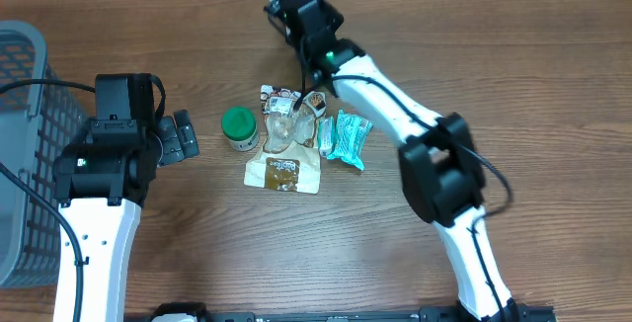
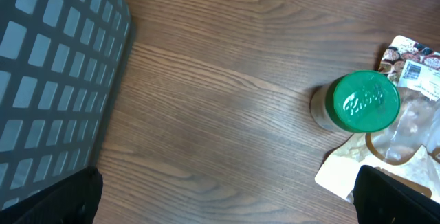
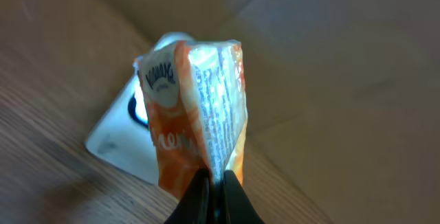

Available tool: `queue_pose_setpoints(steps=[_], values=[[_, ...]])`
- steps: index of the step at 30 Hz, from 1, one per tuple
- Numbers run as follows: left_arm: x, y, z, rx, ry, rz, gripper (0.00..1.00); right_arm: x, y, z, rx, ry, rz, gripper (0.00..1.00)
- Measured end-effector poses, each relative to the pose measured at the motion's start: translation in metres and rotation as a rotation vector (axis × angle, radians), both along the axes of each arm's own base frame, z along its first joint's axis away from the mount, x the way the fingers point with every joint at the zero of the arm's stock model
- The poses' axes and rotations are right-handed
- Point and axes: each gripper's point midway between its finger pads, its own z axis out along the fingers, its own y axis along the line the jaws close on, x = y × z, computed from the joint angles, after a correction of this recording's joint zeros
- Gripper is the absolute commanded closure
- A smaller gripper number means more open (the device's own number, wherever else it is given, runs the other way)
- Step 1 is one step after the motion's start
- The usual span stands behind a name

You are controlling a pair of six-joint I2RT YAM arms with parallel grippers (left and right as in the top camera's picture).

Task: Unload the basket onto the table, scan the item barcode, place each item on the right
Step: 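Carry the tissue pack to the right side and release it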

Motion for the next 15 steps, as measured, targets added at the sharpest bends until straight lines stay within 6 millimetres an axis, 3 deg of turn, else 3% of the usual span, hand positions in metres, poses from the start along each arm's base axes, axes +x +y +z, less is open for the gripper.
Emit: queue_pose_setpoints(steps=[4,7,9,11,15], values=[[0.0,0.0,0.0,0.0,0.0,0.0,0.0,-0.037,-0.005,0.083,0.207,0.02,0.002,0.96],[0.0,0.0,0.0,0.0,0.0,0.0,0.0,-0.083,-0.012,0.137,0.387,0.106,0.025,0.96],[0.0,0.0,0.0,0.0,0.0,0.0,0.0,-0.116,-0.02,0.161,0.498,0.187,0.033,0.96],[0.0,0.0,0.0,0.0,0.0,0.0,0.01,-0.146,-0.035,0.174,0.58,0.284,0.013,0.96],[0.0,0.0,0.0,0.0,0.0,0.0,0.0,-0.19,-0.09,0.159,0.638,0.507,-0.161,0.96]])
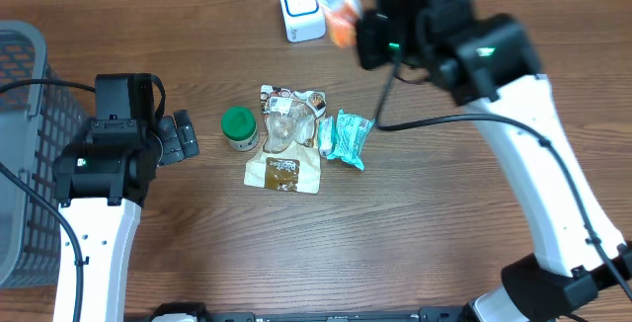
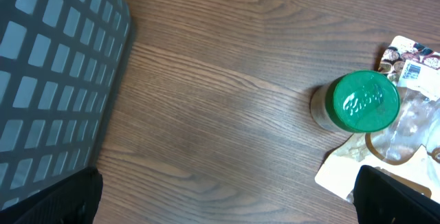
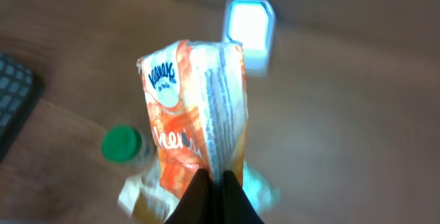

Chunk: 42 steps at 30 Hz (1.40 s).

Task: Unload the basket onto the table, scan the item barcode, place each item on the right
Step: 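Carry the tissue pack to the right side and release it, then reach the right gripper to the mint-green pack and grasp it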

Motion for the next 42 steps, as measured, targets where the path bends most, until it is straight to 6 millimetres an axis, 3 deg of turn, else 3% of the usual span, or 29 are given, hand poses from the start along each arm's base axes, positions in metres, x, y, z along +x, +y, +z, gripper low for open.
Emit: queue_pose_setpoints(steps=[4,5,7,10,15,19,21,22,23,26,29,36,42], values=[[0.0,0.0,0.0,0.0,0.0,0.0,0.0,-0.018,-0.044,-0.035,-0.027,0.217,-0.117,0.96],[0.0,0.0,0.0,0.0,0.0,0.0,0.0,-0.019,-0.063,-0.052,-0.037,0.288,-0.172,0.96],[0.0,0.0,0.0,0.0,0.0,0.0,0.0,-0.019,-0.075,-0.062,-0.044,0.326,-0.206,0.96],[0.0,0.0,0.0,0.0,0.0,0.0,0.0,-0.017,-0.107,-0.095,-0.048,0.42,-0.304,0.96],[0.0,0.0,0.0,0.0,0.0,0.0,0.0,-0.01,-0.159,-0.159,-0.025,0.525,-0.477,0.96],[0.0,0.0,0.0,0.0,0.0,0.0,0.0,-0.021,-0.202,-0.213,0.007,0.616,-0.626,0.96],[0.0,0.0,0.0,0.0,0.0,0.0,0.01,-0.032,-0.217,-0.229,0.024,0.658,-0.68,0.69],[0.0,0.0,0.0,0.0,0.0,0.0,0.0,-0.037,-0.224,-0.235,0.033,0.68,-0.708,0.44],[0.0,0.0,0.0,0.0,0.0,0.0,0.0,-0.041,-0.228,-0.239,0.043,0.697,-0.729,0.34],[0.0,0.0,0.0,0.0,0.0,0.0,0.0,-0.044,-0.235,-0.241,0.074,0.71,-0.751,0.15],[0.0,0.0,0.0,0.0,0.0,0.0,0.0,-0.043,-0.226,-0.239,0.142,0.726,-0.736,0.02],[0.0,0.0,0.0,0.0,0.0,0.0,0.0,-0.043,-0.18,-0.224,0.356,0.787,-0.569,0.0],[0.0,0.0,0.0,0.0,0.0,0.0,0.0,-0.049,-0.127,-0.218,0.365,0.815,-0.401,0.0]])
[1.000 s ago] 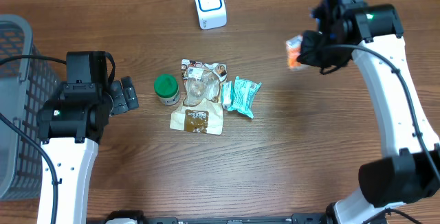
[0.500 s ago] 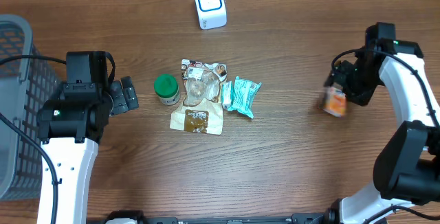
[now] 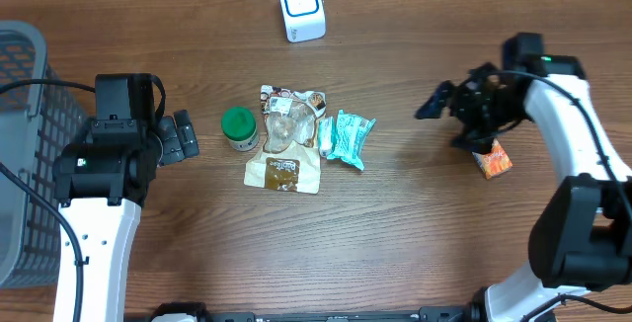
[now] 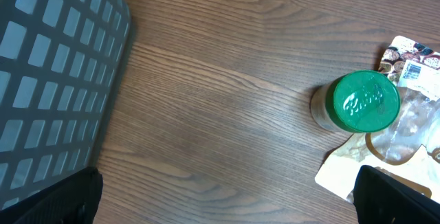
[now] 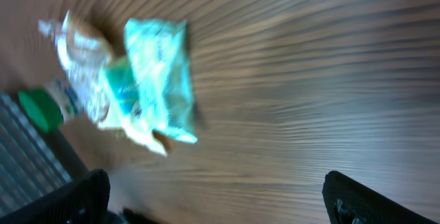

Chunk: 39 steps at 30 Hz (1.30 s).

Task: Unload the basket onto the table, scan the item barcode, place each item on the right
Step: 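Reach the right gripper to the mint-green pack and grasp it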

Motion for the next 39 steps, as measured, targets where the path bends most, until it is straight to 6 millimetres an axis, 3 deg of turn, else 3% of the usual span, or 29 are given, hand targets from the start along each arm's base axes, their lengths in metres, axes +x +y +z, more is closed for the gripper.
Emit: queue_pose_setpoints(steps=[1,3,4,7,12,20,22,27,31,35,39], values=[[0.0,0.0,0.0,0.0,0.0,0.0,0.0,0.0,0.012,0.0,0.003,-0.011,0.034,0.04],[0.0,0.0,0.0,0.0,0.0,0.0,0.0,0.003,0.035,0.002,0.006,-0.055,0.098,0.58],[0.0,0.0,0.0,0.0,0.0,0.0,0.0,0.005,0.046,0.002,0.006,-0.083,0.133,0.75],[0.0,0.0,0.0,0.0,0.0,0.0,0.0,0.01,0.076,0.004,0.004,-0.153,0.216,0.96],[0.0,0.0,0.0,0.0,0.0,0.0,0.0,0.004,0.112,-0.002,-0.078,-0.177,0.27,0.96],[0.0,0.0,0.0,0.0,0.0,0.0,0.0,0.004,0.143,-0.011,-0.17,-0.192,0.214,0.96],[0.0,0.0,0.0,0.0,0.0,0.0,0.0,0.004,0.145,-0.02,-0.188,-0.163,0.184,0.96],[0.0,0.0,0.0,0.0,0.0,0.0,0.0,-0.001,0.141,-0.069,-0.249,-0.019,0.125,0.96],[0.0,0.0,0.0,0.0,0.0,0.0,0.0,-0.008,0.139,-0.095,-0.266,0.063,0.12,0.96],[0.0,0.0,0.0,0.0,0.0,0.0,0.0,-0.009,0.139,-0.096,-0.265,0.077,0.118,0.9],[0.0,0.0,0.0,0.0,0.0,0.0,0.0,-0.009,0.141,-0.095,-0.255,0.077,0.132,0.74]])
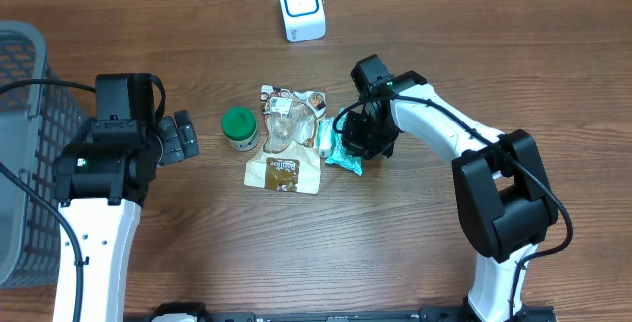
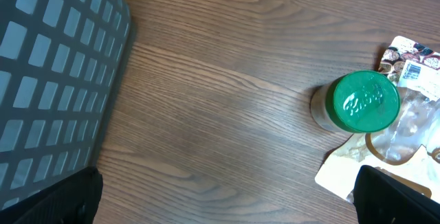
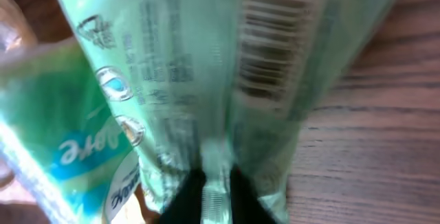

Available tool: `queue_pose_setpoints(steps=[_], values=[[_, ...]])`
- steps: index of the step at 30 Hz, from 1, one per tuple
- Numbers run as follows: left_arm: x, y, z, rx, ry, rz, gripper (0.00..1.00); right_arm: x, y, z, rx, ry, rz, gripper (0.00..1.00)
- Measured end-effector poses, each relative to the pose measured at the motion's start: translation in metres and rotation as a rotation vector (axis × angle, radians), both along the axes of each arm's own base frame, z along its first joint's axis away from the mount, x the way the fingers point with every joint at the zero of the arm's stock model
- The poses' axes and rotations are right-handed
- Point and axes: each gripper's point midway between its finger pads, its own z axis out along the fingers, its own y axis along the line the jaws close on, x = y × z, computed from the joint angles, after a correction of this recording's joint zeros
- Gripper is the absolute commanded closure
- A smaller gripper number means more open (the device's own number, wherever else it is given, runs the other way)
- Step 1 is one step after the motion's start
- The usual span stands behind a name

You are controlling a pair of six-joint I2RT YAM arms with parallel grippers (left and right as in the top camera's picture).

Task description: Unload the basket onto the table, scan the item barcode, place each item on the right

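A pale teal packet (image 1: 343, 154) lies right of the item pile at mid-table. My right gripper (image 1: 359, 140) is down on it. In the right wrist view the packet (image 3: 192, 66) fills the frame with its barcode (image 3: 273, 56) facing the camera, and the right gripper (image 3: 210, 179) is shut on the packet's seam. The white scanner (image 1: 301, 7) stands at the table's far edge. My left gripper (image 1: 182, 136) hovers open left of the pile, holding nothing. The orange packet is out of view.
A green-lidded jar (image 1: 238, 127) and a clear-and-brown pouch (image 1: 284, 152) lie next to the teal packet. A second, teal-and-white packet (image 3: 62, 148) lies against it. A grey mesh basket (image 1: 25, 154) stands at the left edge.
My right gripper was open at the right side of the table, beside the orange packet lying there. Now it is at the pile, shut on the teal packet. The left arm has not moved.
My right gripper held the orange packet close to the scanner, then a little to the scanner's right. Later the orange packet lay on the table at the right with the gripper open beside it. Now the gripper is shut on the teal packet.
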Motion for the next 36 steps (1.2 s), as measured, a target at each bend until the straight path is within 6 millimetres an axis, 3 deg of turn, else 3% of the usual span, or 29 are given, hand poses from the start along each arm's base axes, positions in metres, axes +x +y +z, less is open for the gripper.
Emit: queue_pose_setpoints(steps=[3,20,24,30,36], values=[[0.0,0.0,0.0,0.0,0.0,0.0,0.0,-0.001,0.002,0.001,0.012,-0.004,0.029,0.63],[0.0,0.0,0.0,0.0,0.0,0.0,0.0,0.0,-0.025,-0.002,-0.13,-0.066,0.22,0.6],[0.0,0.0,0.0,0.0,0.0,0.0,0.0,0.011,-0.034,-0.003,-0.196,-0.127,0.282,0.6],[0.0,0.0,0.0,0.0,0.0,0.0,0.01,0.046,-0.06,-0.001,-0.385,-0.282,0.347,0.6],[0.0,0.0,0.0,0.0,0.0,0.0,0.0,0.047,-0.069,0.004,-0.44,-0.275,0.405,0.6]])
